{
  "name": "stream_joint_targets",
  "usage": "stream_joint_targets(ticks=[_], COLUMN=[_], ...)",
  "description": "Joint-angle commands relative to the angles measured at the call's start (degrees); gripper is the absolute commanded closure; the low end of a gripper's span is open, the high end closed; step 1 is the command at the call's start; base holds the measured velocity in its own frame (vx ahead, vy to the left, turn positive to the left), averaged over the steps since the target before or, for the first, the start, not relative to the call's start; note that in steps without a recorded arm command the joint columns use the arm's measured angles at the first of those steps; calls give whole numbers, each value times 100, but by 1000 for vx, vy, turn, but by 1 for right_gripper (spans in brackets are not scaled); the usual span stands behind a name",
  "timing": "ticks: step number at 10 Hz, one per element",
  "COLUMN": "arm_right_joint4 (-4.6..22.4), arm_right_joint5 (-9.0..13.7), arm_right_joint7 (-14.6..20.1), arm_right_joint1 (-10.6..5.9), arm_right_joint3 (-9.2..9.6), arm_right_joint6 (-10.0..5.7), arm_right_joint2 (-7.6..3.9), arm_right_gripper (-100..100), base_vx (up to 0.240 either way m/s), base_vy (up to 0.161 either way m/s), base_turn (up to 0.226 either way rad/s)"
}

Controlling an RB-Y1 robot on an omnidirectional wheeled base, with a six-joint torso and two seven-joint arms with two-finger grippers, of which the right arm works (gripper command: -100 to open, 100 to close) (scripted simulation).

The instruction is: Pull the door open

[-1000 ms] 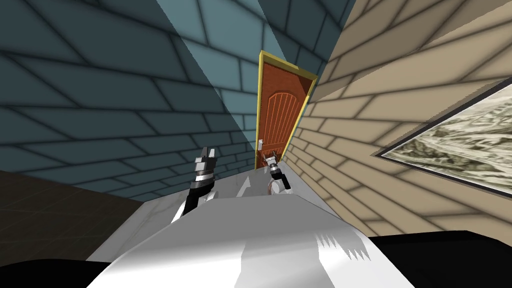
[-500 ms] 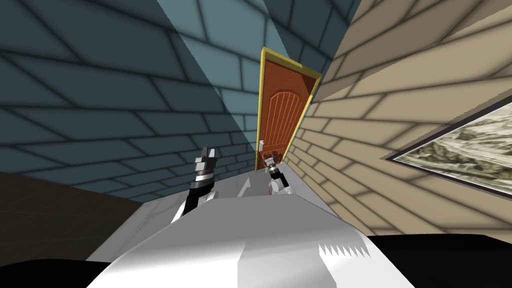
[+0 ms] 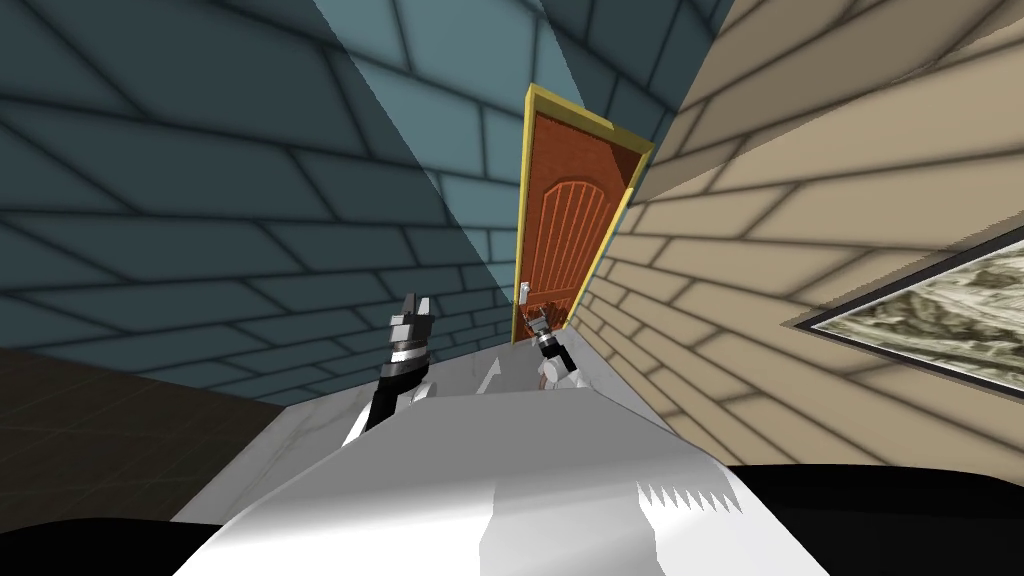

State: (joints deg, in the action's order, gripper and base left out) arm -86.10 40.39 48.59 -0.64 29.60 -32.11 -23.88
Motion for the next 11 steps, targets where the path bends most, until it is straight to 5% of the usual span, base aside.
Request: stream_joint_targets(ticks=[1,6,11], arm_right_joint4=[233,725,1479], arm_right_joint5=[207,596,1191], arm_right_joint7=[286,909,1792], arm_right_joint1=[-158,-485,-986], arm_right_joint3=[165,490,988], arm_right_joint6=[-35,-120,-251], arm_right_joint2=[-139,-406,-813], arm_right_gripper=[-100,-100,-100], base_vx=[84,71,87], base_vy=[-5,3,-2], base_turn=[41,23,29])
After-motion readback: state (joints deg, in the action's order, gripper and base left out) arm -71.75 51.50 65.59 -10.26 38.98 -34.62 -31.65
